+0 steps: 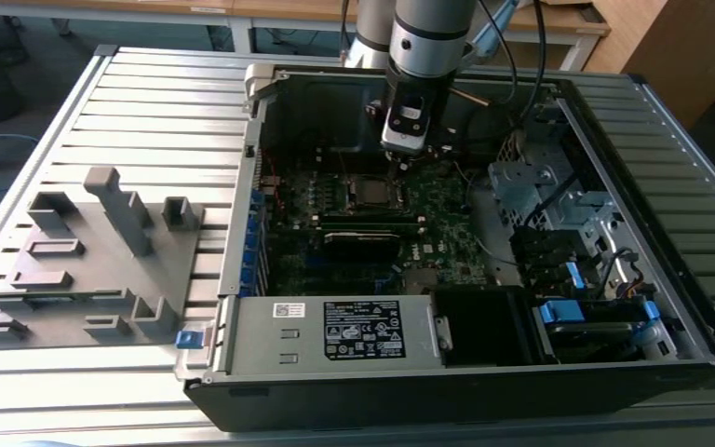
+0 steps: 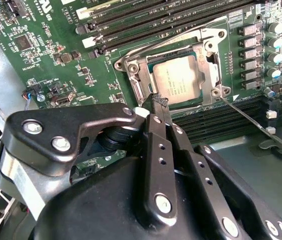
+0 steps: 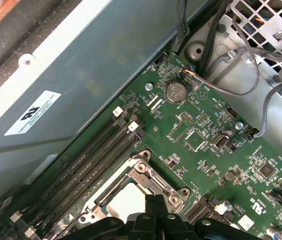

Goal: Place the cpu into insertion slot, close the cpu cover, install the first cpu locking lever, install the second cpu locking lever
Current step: 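Close the cpu cover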

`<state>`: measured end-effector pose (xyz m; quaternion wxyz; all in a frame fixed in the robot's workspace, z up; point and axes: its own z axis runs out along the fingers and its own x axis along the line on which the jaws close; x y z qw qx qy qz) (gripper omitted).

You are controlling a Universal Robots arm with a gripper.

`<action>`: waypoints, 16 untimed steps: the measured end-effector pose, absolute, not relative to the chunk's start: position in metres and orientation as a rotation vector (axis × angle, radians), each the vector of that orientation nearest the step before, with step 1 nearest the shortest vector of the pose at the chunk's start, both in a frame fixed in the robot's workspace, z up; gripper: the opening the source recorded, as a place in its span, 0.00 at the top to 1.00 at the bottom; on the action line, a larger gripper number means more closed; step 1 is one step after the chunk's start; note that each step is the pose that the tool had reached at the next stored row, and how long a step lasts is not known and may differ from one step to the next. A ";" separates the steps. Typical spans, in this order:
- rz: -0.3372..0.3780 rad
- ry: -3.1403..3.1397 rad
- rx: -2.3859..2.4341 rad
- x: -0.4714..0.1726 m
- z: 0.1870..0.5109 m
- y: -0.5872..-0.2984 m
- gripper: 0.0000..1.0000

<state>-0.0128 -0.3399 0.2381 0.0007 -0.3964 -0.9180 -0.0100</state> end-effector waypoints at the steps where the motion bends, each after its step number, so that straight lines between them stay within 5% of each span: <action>1: -0.031 -2.883 -1.245 -0.013 0.238 -0.340 0.89; 16: -0.031 -2.903 -1.197 -0.013 0.238 -0.340 0.89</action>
